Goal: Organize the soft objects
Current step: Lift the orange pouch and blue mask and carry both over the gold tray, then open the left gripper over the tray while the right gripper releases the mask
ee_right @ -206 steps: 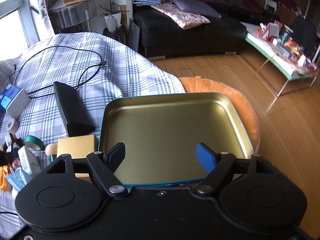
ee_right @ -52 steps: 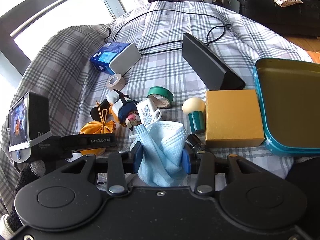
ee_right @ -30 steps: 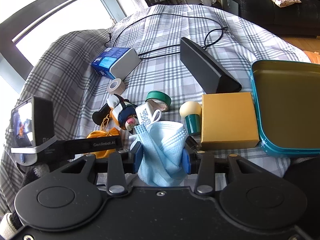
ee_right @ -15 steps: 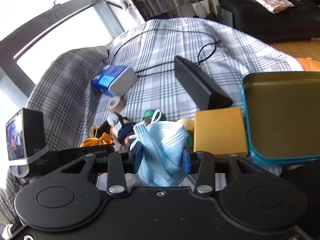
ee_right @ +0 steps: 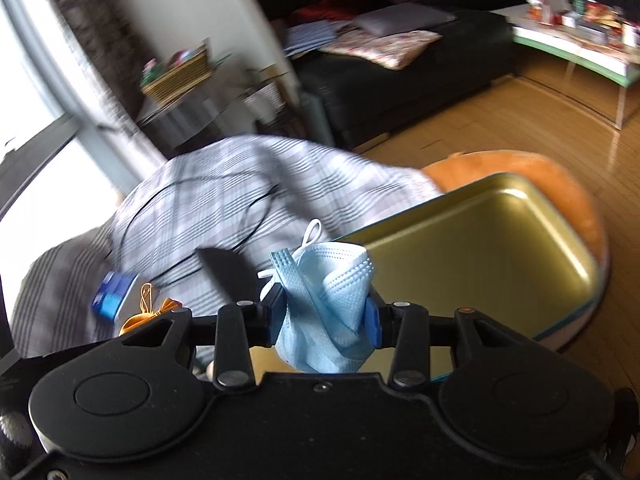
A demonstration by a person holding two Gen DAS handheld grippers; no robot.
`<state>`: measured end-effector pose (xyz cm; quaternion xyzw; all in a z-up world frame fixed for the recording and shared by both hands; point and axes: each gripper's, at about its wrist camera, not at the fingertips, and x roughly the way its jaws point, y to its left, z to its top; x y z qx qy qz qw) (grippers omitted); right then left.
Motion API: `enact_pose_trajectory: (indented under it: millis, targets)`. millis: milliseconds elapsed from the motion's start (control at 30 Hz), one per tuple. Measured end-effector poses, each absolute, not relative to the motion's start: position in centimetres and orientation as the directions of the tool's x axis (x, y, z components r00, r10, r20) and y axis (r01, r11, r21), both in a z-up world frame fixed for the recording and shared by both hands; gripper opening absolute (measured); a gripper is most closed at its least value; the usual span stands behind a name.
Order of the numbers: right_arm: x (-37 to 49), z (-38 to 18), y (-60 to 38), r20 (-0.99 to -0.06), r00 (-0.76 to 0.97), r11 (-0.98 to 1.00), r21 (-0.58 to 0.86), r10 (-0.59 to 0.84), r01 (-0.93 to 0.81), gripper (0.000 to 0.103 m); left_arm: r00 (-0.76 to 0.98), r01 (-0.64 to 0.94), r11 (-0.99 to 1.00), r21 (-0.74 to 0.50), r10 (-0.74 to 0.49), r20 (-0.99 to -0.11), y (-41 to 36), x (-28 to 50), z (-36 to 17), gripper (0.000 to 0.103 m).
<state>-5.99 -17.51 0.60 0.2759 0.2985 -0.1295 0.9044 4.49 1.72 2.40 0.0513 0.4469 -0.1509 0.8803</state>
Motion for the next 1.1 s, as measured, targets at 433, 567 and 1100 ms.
enact_pose_trajectory:
  millis: [433,567,1100]
  targets:
    - [-8.0,-1.5,-25.6,-0.66,0.718,0.682,0.42,-0.223,0.598,0.046,0.534,0.455,0.89,-0.023,-0.294,-0.793,-10.3,3.0,1.5,0.103]
    - [-7.9,-1.9,-26.2,-0.662,0.71,0.667,0.42,-0.239,0.615,0.056,0.522,0.462,0.887,-0.015,-0.286,-0.804,-10.7,3.4,0.9,0.103]
    - [-8.1,-2.2,-26.9,-0.66,0.714,0.669,0.423,-0.234,0.61,0.059,0.489,0.434,0.901,-0.03,-0.263,-0.832,-9.8,3.2,-0.5,0.103]
